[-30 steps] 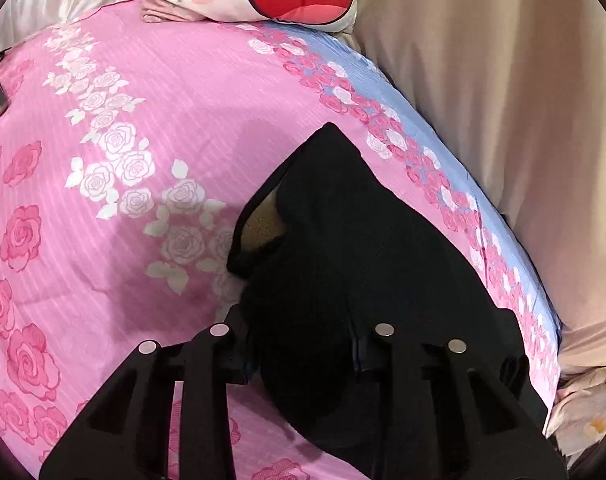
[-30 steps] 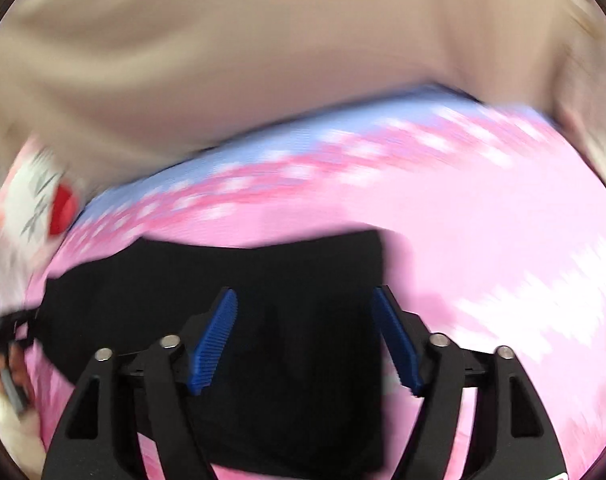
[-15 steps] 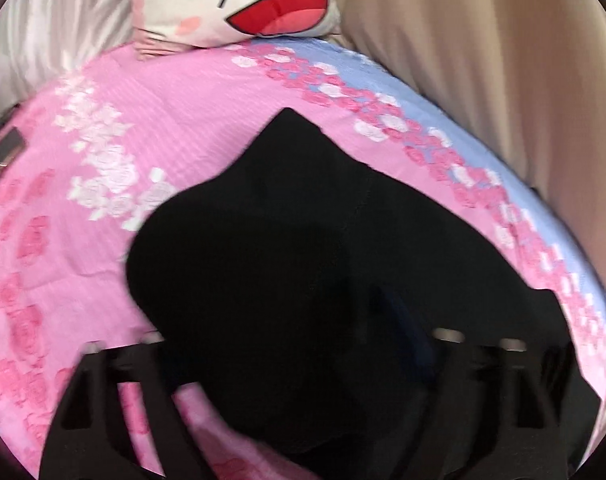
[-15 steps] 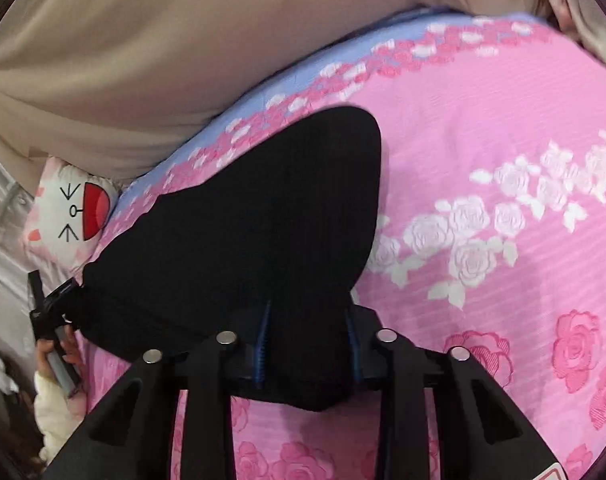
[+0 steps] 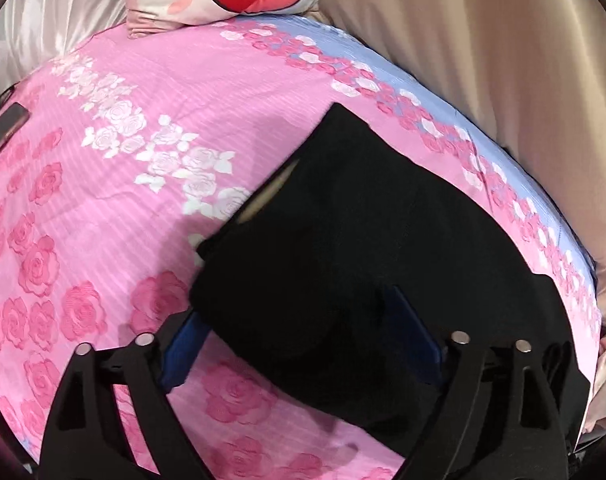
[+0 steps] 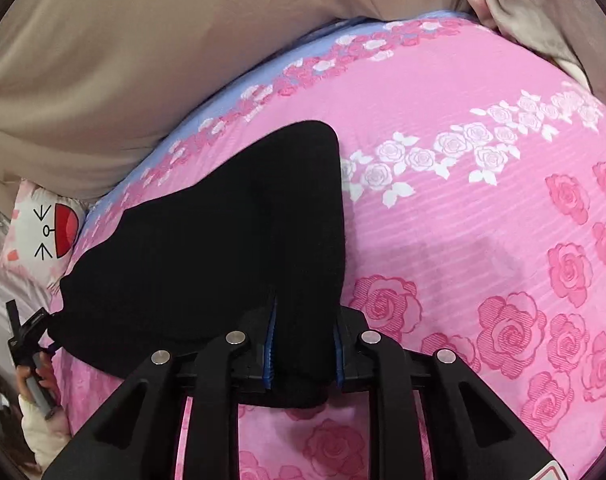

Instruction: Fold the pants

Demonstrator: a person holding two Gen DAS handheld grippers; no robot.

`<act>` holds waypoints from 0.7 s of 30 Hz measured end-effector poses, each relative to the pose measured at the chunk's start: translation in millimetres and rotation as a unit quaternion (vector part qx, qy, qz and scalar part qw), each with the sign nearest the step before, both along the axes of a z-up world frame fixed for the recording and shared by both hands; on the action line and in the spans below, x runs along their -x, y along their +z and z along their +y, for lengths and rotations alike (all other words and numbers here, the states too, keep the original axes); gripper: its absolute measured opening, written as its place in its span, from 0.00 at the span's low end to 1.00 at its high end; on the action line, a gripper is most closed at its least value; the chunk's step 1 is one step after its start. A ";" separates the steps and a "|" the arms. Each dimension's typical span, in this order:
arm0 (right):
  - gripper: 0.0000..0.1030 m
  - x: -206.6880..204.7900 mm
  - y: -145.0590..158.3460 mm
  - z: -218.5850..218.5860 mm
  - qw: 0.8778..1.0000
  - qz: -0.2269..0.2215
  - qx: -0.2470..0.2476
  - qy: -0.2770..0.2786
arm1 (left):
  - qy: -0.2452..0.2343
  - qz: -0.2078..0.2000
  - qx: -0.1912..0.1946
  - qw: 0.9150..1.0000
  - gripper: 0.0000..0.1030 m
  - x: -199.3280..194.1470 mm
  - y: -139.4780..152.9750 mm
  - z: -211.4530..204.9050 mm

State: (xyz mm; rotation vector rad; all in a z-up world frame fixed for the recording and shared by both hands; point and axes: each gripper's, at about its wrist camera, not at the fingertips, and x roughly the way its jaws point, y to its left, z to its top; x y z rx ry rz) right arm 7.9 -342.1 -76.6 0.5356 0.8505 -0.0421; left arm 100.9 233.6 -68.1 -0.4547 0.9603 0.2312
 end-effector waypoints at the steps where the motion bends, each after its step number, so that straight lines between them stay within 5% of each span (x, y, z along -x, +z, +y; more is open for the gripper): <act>1: 0.19 0.0 6.3 5.2 1.000 -0.007 0.012 0.000 | -0.007 -0.006 0.018 1.000 0.85 -2.3 0.3 -0.9; 4: 0.22 -6.0 12.7 15.8 0.999 -0.004 0.037 0.008 | 0.001 -0.021 0.041 0.999 0.86 -10.8 -0.7 2.3; 5: 0.25 -7.4 13.9 18.1 0.999 -0.002 0.041 0.008 | 0.003 -0.029 0.051 0.998 0.78 -13.3 -0.5 5.3; 6: 0.25 -6.7 14.9 21.3 0.999 -0.001 0.045 0.007 | 0.007 -0.034 0.057 0.998 0.51 -14.8 0.3 7.7; 8: 0.30 0.1 21.6 21.2 0.999 -0.007 0.051 -0.009 | 0.008 -0.033 0.102 0.994 0.28 -20.4 -5.4 23.4; 10: 0.38 9.4 35.9 26.1 0.996 -0.027 0.078 -0.034 | 0.004 -0.038 0.147 0.988 0.27 -19.9 -7.9 37.5; 13: 0.55 12.2 61.4 49.4 0.991 -0.078 0.111 -0.013 | -0.010 -0.044 0.145 0.988 0.26 -18.5 -8.5 36.7; 18: 0.56 -28.6 63.8 154.4 0.973 -0.109 0.115 0.168 | -0.003 -0.055 0.156 0.986 0.28 -13.6 -9.4 37.4; 21: 0.56 -59.6 43.4 216.7 0.952 -0.095 0.166 0.237 | -0.009 -0.061 0.179 0.982 0.29 -11.0 -11.9 44.3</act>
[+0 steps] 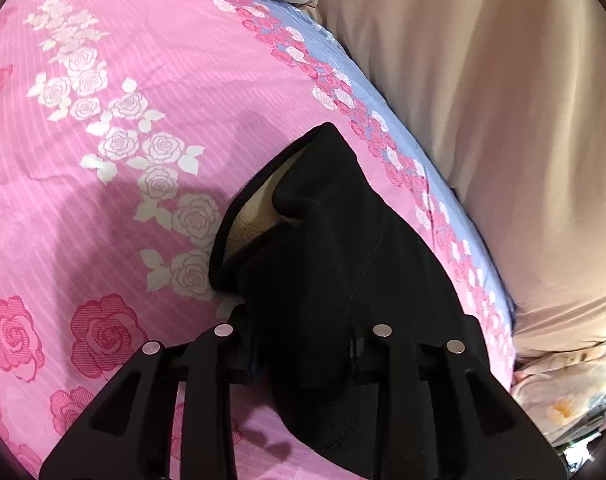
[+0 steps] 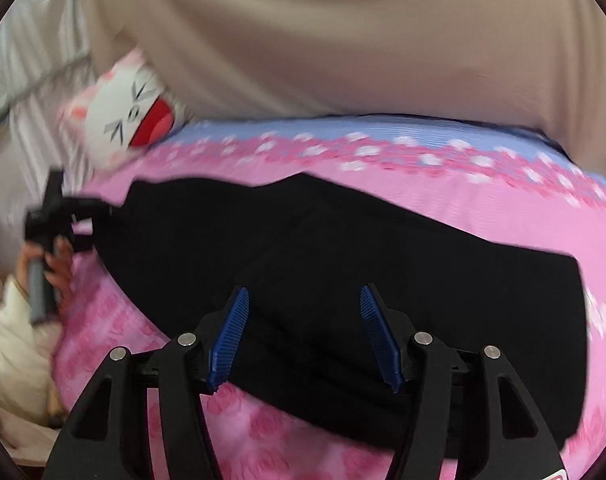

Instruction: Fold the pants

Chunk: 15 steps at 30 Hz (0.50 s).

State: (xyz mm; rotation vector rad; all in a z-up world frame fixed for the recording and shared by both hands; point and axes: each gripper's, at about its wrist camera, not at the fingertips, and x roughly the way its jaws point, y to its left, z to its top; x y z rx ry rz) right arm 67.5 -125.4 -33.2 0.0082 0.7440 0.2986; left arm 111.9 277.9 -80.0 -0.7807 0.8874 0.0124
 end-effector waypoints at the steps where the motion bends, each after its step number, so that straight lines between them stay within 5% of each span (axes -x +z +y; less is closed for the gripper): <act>1: 0.55 -6.6 -5.1 10.3 1.000 0.003 0.011 0.008 | -0.004 -0.003 0.006 1.000 0.29 1.1 -0.8 1.8; 5: 0.57 -35.5 -33.4 37.6 0.998 0.028 0.049 0.024 | -0.017 -0.010 0.008 1.000 0.31 1.8 -2.0 2.2; 9: 0.15 -46.3 -32.5 40.3 0.999 0.026 0.041 0.018 | -0.025 -0.015 0.012 0.999 0.32 2.0 -2.0 2.6; 12: 0.14 -50.1 -19.7 44.2 0.999 0.027 0.019 0.021 | -0.028 -0.020 0.018 0.999 0.35 2.2 -2.4 3.5; 15: 0.17 -48.4 -25.3 66.2 0.997 0.031 0.048 0.053 | -0.034 -0.031 0.017 0.999 0.42 3.7 -1.7 0.7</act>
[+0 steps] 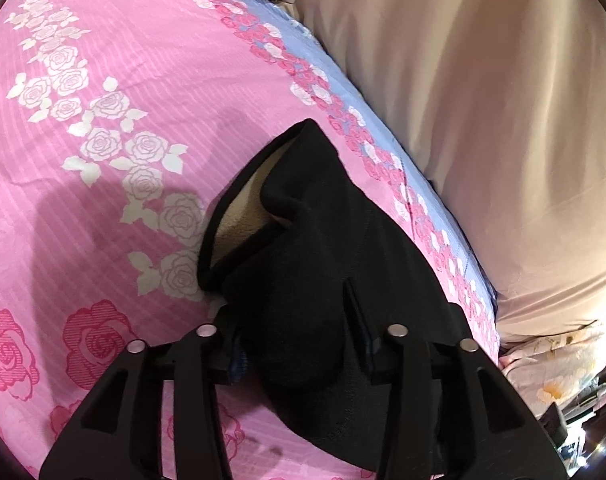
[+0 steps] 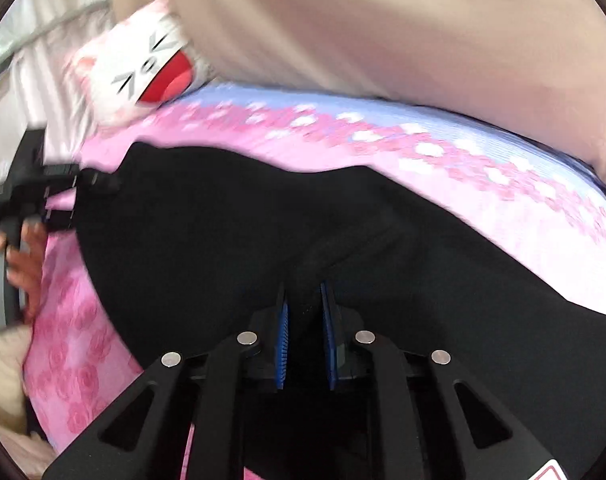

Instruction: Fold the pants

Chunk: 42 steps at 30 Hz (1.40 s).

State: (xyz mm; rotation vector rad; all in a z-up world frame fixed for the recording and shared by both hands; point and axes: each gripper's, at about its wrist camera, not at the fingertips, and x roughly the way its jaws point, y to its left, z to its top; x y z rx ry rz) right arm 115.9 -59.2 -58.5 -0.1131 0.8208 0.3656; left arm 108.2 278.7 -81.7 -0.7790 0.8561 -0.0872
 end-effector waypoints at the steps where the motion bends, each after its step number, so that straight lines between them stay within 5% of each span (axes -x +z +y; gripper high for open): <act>1: 0.21 0.8 -4.5 1.9 1.000 0.000 0.005 0.000 | 0.000 -0.001 -0.001 1.000 0.44 -0.9 0.4 -0.9; 2: 0.24 2.6 -5.6 3.8 1.000 -0.009 0.010 0.000 | -0.001 -0.002 -0.001 1.000 0.45 -1.1 0.8 -1.9; 4: 0.59 13.5 3.9 6.0 1.000 -0.017 0.021 0.009 | -0.003 0.001 -0.003 1.000 0.45 -2.7 1.1 -2.8; 6: 0.74 27.9 13.3 7.7 0.998 -0.042 0.033 0.017 | -0.006 0.000 -0.001 1.000 0.45 -3.2 0.5 -1.4; 8: 0.50 34.5 9.0 15.4 0.997 -0.041 0.059 0.037 | -0.004 -0.002 0.000 1.000 0.45 -3.0 -0.1 -0.9; 9: 0.22 30.7 2.9 17.2 0.997 -0.024 0.068 0.038 | -0.003 -0.001 -0.003 1.000 0.43 -3.2 0.5 -1.6; 10: 0.22 25.3 -4.2 16.3 0.997 -0.013 0.076 0.022 | 0.003 0.006 -0.023 1.000 0.32 -3.9 2.5 -4.7; 12: 0.23 24.5 5.9 3.5 1.000 -0.012 0.019 0.005 | 0.004 0.019 -0.061 0.998 0.26 -5.6 6.5 -11.6; 14: 0.36 26.0 20.0 -18.7 0.998 -0.011 -0.065 -0.017 | 0.001 0.016 -0.074 0.997 0.23 -5.9 15.0 -18.0; 16: 0.63 30.6 30.8 -47.4 0.990 -0.023 -0.130 -0.048 | 0.000 -0.003 -0.088 0.996 0.22 -2.9 33.1 -26.6; 20: 0.63 49.4 45.4 -97.2 0.981 -0.050 -0.160 -0.097 | -0.028 -0.064 -0.135 0.988 0.21 8.1 83.8 -67.6; 24: 0.63 65.0 45.5 -136.0 0.975 -0.060 -0.158 -0.144 | -0.093 -0.132 -0.187 0.969 0.21 23.9 138.2 -143.5; 27: 0.65 77.2 38.6 -172.7 0.964 -0.059 -0.182 -0.186 | -0.164 -0.176 -0.220 0.946 0.22 40.9 167.3 -221.3; 29: 0.67 81.9 31.1 -199.6 0.955 -0.051 -0.201 -0.213 | -0.210 -0.182 -0.216 0.936 0.29 46.2 168.0 -265.9; 31: 0.68 89.2 21.1 -221.8 0.944 -0.041 -0.229 -0.232 | -0.261 -0.168 -0.200 0.929 0.61 48.0 156.3 -304.1; 32: 0.68 90.2 18.0 -227.7 0.941 -0.037 -0.239 -0.237 | -0.280 -0.155 -0.194 0.927 0.90 48.2 148.1 -319.9; 37: 0.68 104.2 8.9 -245.4 0.935 -0.031 -0.251 -0.249 | -0.294 -0.158 -0.214 0.918 0.91 61.1 132.2 -346.4; 42: 0.69 101.9 12.8 -245.5 0.929 -0.023 -0.298 -0.216 | -0.207 -0.141 -0.261 0.932 0.91 56.8 141.1 -299.2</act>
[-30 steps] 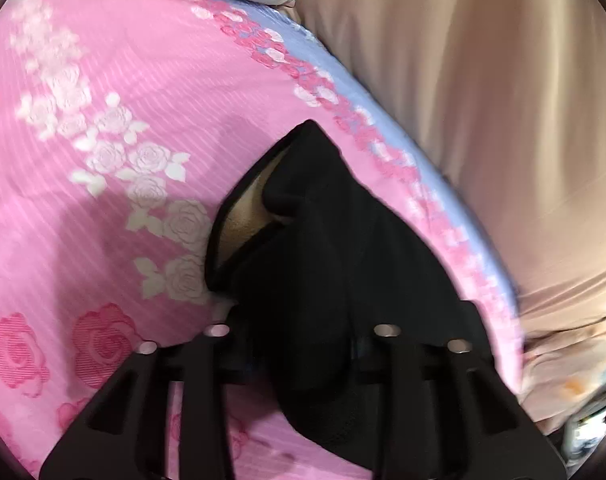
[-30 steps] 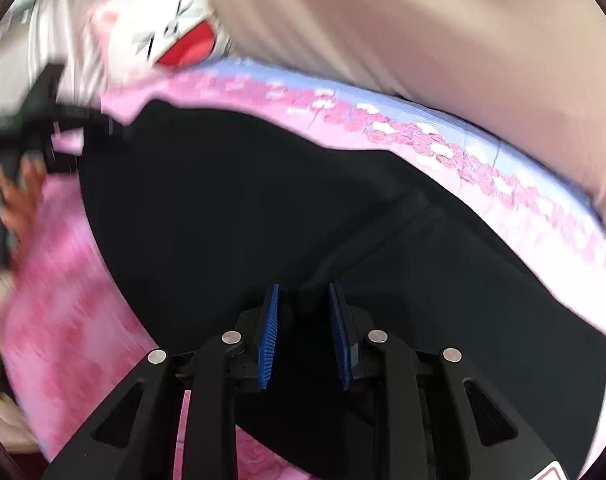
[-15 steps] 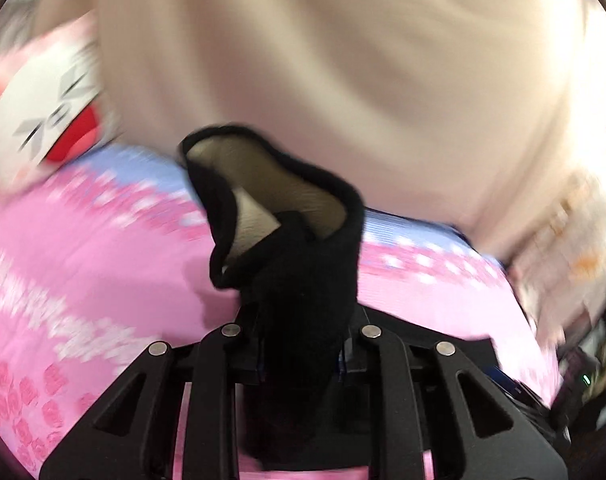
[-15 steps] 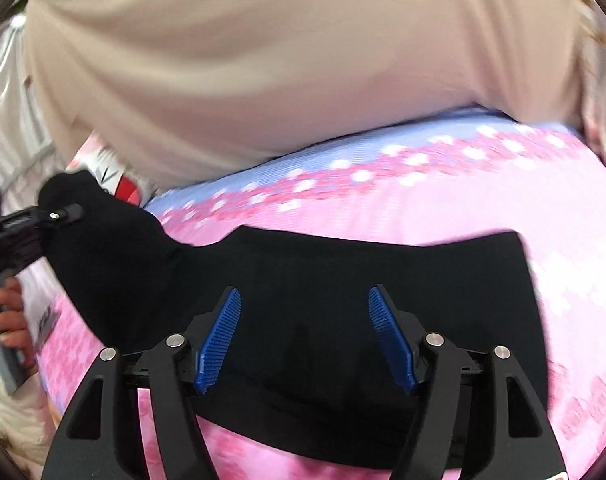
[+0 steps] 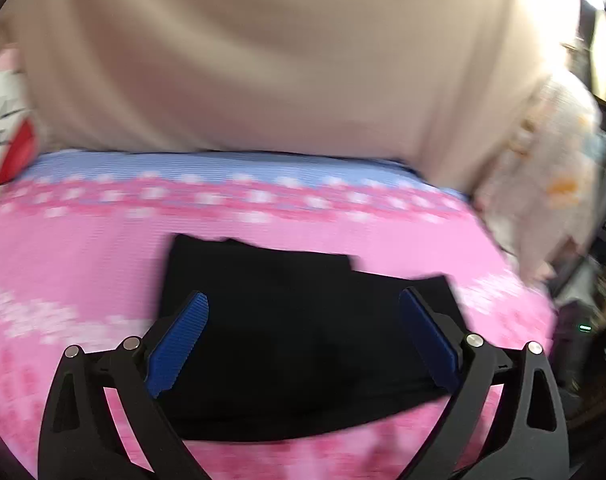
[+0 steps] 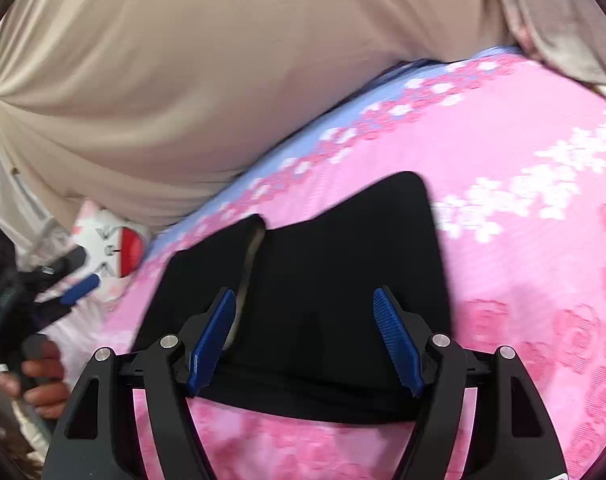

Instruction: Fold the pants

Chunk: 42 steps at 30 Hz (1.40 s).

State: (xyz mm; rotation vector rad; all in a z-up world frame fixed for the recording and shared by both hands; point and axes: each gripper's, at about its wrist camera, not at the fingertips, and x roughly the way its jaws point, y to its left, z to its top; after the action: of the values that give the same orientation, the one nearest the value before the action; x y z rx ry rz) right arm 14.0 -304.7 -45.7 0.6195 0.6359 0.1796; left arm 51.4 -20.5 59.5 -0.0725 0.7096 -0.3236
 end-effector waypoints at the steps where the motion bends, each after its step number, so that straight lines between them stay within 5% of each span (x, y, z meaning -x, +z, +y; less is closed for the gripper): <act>1: 0.72 -5.6 3.1 6.4 1.000 -0.004 -0.009 0.018 | 0.020 -0.004 -0.010 1.000 0.92 2.6 -0.2 11.7; 6: 0.75 -44.4 3.1 53.4 0.996 0.018 -0.010 0.088 | 0.146 -0.022 -0.079 0.986 0.93 4.8 -9.3 76.0; 11: 0.76 -76.7 -20.7 91.2 0.992 0.071 0.002 0.101 | 0.197 -0.010 -0.102 0.975 0.94 7.4 -27.0 124.4; 12: 0.72 -76.7 -19.2 99.0 0.993 0.062 0.015 0.097 | 0.200 -0.007 -0.100 0.975 0.94 8.1 -29.8 131.5; 13: 0.51 -77.9 -18.9 106.3 0.992 0.060 0.019 0.106 | 0.203 0.000 -0.097 0.974 0.94 8.2 -35.0 140.6; 16: 0.25 -86.3 -24.4 120.0 0.991 0.083 0.006 0.110 | 0.211 0.024 -0.088 0.973 0.94 4.3 -50.5 159.9; 18: 0.19 -94.0 -18.1 128.4 0.990 0.080 0.000 0.116 | 0.213 0.034 -0.081 0.973 0.94 3.9 -56.5 164.1; 23: 0.15 -99.3 71.0 145.2 0.987 -0.007 0.004 0.164 | 0.207 0.033 -0.062 0.976 0.94 3.2 -52.2 168.1; 26: 0.13 -71.8 132.5 125.4 0.986 -0.087 0.053 0.134 | 0.201 0.013 -0.063 0.977 0.94 10.6 -42.7 164.7; 29: 0.13 -35.3 153.8 87.1 0.985 -0.116 0.089 0.087 | 0.200 0.007 -0.063 0.978 0.94 14.0 -40.4 163.0; 33: 0.13 -5.5 111.6 27.7 0.994 -0.060 0.093 0.007 | 0.193 0.020 -0.067 0.979 0.94 6.0 -46.2 151.0; 38: 0.14 0.7 -14.3 -29.6 0.997 0.066 0.027 -0.042 | 0.153 0.031 -0.066 0.986 0.94 -2.6 -48.1 115.9; 42: 0.28 10.5 -36.3 -39.2 0.998 0.048 -0.023 -0.025 | 0.117 0.035 -0.065 0.990 0.94 -4.5 -46.1 83.2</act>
State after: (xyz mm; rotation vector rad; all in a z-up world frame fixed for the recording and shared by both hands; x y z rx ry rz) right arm 3.5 -343.9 -82.0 0.6899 0.7106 0.1184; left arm 55.9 62.6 13.4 -0.0419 0.7813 -0.0495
